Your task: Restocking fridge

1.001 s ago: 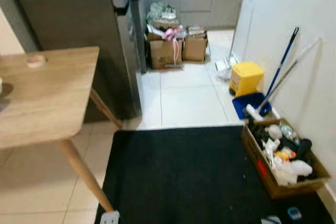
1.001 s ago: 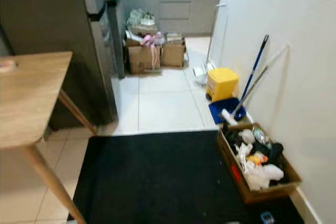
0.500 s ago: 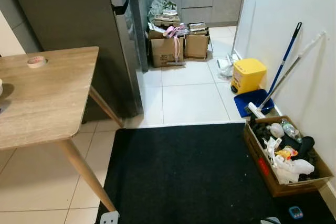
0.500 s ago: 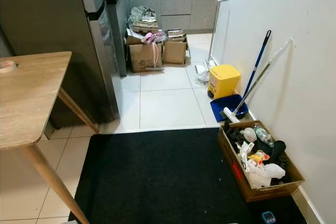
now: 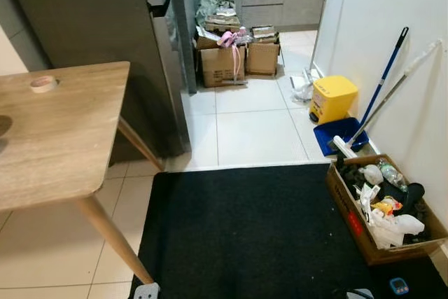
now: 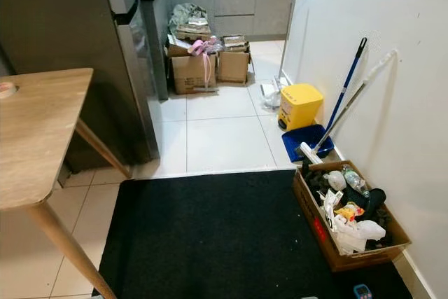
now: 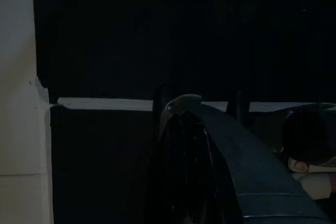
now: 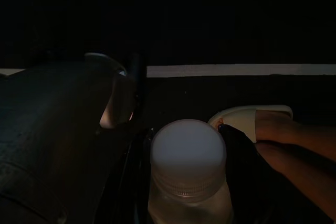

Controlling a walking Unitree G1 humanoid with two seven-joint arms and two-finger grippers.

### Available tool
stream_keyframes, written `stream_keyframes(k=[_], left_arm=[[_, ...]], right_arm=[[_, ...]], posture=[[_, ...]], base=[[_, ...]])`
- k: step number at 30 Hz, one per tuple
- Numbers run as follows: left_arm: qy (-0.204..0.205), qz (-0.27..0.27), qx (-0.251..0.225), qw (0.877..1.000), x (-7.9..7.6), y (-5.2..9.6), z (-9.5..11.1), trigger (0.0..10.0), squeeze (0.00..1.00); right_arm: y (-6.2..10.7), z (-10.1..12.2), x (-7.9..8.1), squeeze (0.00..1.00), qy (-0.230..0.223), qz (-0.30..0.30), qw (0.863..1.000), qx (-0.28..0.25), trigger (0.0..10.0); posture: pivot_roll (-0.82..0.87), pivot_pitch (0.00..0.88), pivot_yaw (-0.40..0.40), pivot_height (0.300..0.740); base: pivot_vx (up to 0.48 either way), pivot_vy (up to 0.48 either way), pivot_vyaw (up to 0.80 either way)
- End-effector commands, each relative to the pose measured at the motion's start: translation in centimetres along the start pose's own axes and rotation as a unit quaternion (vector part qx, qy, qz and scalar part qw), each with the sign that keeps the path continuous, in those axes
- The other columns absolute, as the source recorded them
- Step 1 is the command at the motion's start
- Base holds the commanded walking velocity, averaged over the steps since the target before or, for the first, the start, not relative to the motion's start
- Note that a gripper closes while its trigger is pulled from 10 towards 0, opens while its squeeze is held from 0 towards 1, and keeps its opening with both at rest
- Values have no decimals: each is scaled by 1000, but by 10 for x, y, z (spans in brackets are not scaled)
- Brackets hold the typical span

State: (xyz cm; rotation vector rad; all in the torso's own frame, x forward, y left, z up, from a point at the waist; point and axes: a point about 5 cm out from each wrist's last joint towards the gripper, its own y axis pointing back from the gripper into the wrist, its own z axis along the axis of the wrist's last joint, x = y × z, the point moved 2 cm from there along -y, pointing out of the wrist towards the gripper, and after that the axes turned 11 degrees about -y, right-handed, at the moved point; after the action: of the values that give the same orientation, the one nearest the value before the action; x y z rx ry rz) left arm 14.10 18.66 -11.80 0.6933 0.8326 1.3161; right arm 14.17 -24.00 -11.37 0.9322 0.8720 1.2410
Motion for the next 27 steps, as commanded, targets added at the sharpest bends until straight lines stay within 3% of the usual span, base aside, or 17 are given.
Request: stream_keyframes(k=[1, 11, 27], left_arm=[[4, -3, 8, 1000, -2, 1, -5, 10000, 0], [3, -8, 9, 1000, -5, 1, -7, 10000, 0], [-2, -9, 8, 1000, -3, 0, -5, 10000, 0]], right_arm=[[0, 1, 2, 0, -1, 2, 1000, 0, 10000], [0, 0, 1, 0, -3, 4, 1000, 3, 10000], [0, 4, -1, 0, -5, 1, 1000, -6, 10000]], posture=[[-45, 0, 30, 740], [-46, 0, 26, 740], [-50, 0, 26, 740]], base=[[341, 0, -400], [341, 0, -767], [346, 0, 0]])
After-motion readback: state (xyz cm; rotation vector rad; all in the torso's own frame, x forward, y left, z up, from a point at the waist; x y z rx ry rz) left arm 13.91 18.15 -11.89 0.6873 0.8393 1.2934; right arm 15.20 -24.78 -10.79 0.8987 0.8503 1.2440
